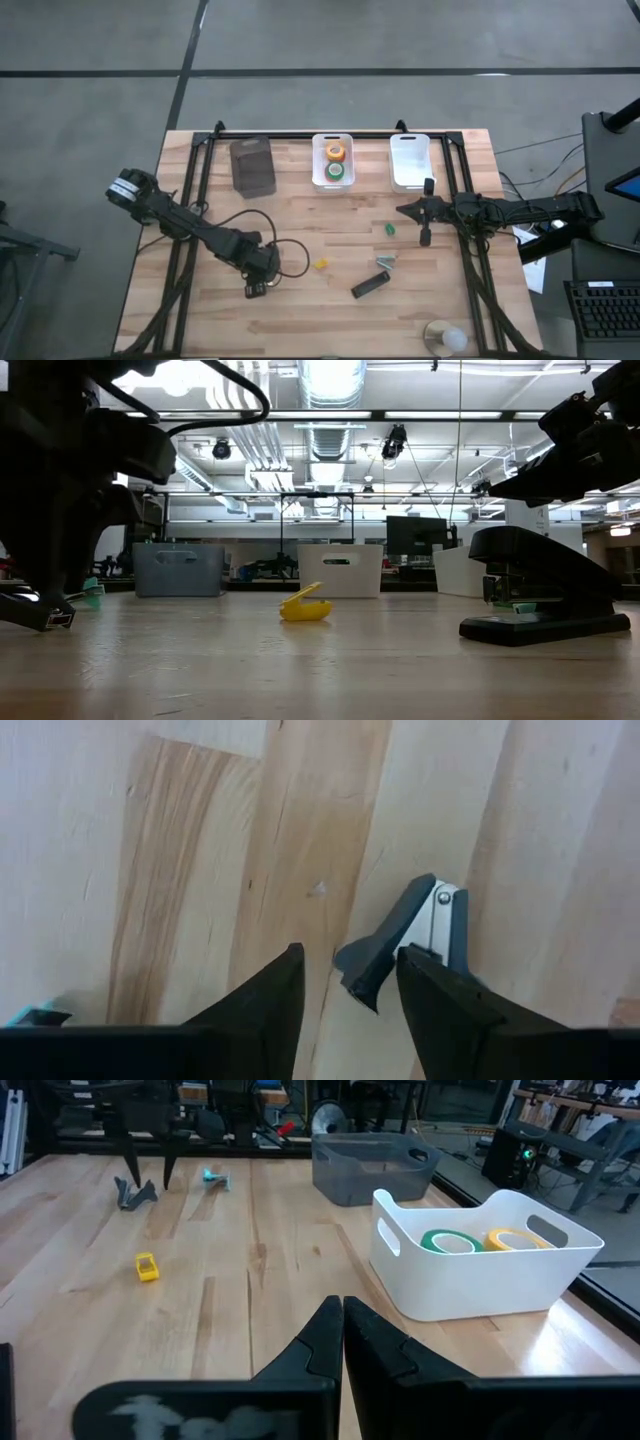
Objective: Pick and place Stapler, Stapler remover, tape
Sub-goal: Put the gray staple remover into the black bin
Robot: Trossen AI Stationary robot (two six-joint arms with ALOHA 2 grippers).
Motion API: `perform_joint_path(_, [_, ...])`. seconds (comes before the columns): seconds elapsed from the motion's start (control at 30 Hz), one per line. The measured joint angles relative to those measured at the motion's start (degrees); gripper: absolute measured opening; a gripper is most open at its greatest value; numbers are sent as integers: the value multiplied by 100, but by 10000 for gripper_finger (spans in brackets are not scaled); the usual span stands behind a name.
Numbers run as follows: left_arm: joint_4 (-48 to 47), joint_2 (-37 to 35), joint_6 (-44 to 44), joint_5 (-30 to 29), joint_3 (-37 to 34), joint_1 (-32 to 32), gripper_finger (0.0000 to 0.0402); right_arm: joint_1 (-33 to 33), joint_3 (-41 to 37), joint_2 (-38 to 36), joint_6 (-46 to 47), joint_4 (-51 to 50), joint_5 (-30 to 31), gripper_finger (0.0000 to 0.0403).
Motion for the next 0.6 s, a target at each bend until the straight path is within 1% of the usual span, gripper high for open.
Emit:
perform_joint_path(0.17, [122, 0, 4, 21, -27, 0, 113, 0, 0, 0, -62, 0, 0, 8])
perform_joint_path(0.4, [136, -11, 15, 159, -60, 0, 21, -1, 0, 0, -66, -1, -1, 8])
perform_joint_path(0.43, [155, -20, 36, 183, -55, 3, 13, -1, 0, -2, -64, 0, 0, 8])
perform_joint_path(0.6, [236, -43, 156, 134, -55, 90, 15, -2, 0, 0, -18, 0, 0, 8])
